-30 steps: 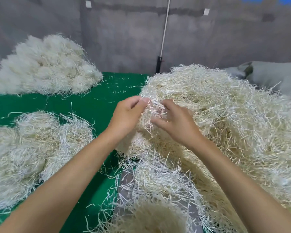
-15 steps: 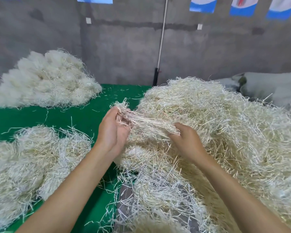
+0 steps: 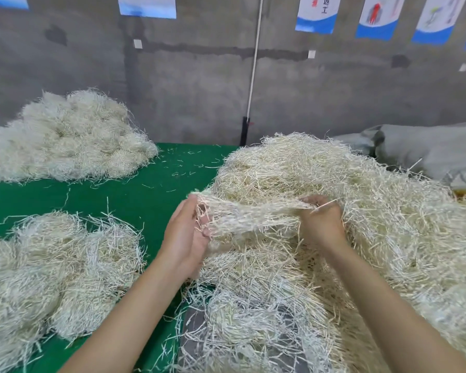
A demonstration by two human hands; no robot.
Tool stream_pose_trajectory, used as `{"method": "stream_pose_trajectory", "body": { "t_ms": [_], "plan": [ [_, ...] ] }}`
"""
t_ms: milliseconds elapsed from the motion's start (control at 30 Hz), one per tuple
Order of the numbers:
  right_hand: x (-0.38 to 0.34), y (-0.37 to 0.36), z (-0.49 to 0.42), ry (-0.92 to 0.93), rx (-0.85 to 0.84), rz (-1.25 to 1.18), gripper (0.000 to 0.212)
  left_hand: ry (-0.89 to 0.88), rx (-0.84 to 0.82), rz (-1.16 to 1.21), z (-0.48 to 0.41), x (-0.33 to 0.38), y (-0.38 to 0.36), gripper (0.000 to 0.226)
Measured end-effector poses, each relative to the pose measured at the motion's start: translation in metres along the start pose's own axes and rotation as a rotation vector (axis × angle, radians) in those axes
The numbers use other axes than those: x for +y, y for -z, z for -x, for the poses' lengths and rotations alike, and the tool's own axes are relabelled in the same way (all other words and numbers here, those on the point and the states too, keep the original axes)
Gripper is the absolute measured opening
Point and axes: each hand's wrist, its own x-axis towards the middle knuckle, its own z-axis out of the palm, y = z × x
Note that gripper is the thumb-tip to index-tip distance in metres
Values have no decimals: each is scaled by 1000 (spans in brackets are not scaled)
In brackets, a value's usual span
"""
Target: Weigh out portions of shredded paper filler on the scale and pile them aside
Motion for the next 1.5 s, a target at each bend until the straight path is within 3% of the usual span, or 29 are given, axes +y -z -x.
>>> {"method": "stream_pose_trajectory", "body": {
  "t_ms": [133,267,367,433,567,667,733,767,867,933,1033,1100,1233,1400,1500],
  "plan": [
    [-10,7,-5,-87,0,-61,34,-171,-4,-391,-1,2,5,25],
    [-15,21,-10,-147,90,-117,22,-197,-53,-414,0,12,12,30],
    [-14,26,-12,-141,128,-118,17,-209,-70,-597,-2,7,20,34],
    [-13,33,-15,-105,164,-68,23,-289,-60,-780,-7,6,29,26],
    [-19,41,-22,-45,273,-87,27,-426,-168,-1190,-12,18,39,34],
    [-29,30,-22,-160,363,-232,23,-638,-273,-1646,-13,19,36,47],
    [-37,29,-14,-131,278,-175,24,-654,-328,-1850,-15,23,37,50],
    [-41,30,-8,-56,148,7,29,-613,-336,-1885,-17,25,39,51],
    [-52,34,9,199,-461,843,76,-558,-318,-1819,-24,32,41,52],
    [-65,31,22,373,-586,961,102,-549,-301,-1649,-25,33,37,55],
    [-82,4,48,652,-609,696,87,-534,-285,-1443,-23,29,31,63],
    [-77,-23,55,651,-670,592,66,-525,-289,-1307,-19,31,27,56],
    [-45,-56,48,553,-660,384,14,-323,-308,-926,-15,43,27,48],
    [-6,-44,26,479,-490,502,24,-269,-125,-946,-22,47,39,47],
    [0,-30,17,484,-392,564,26,-348,-168,-1154,-16,38,41,48]
  ]
}}
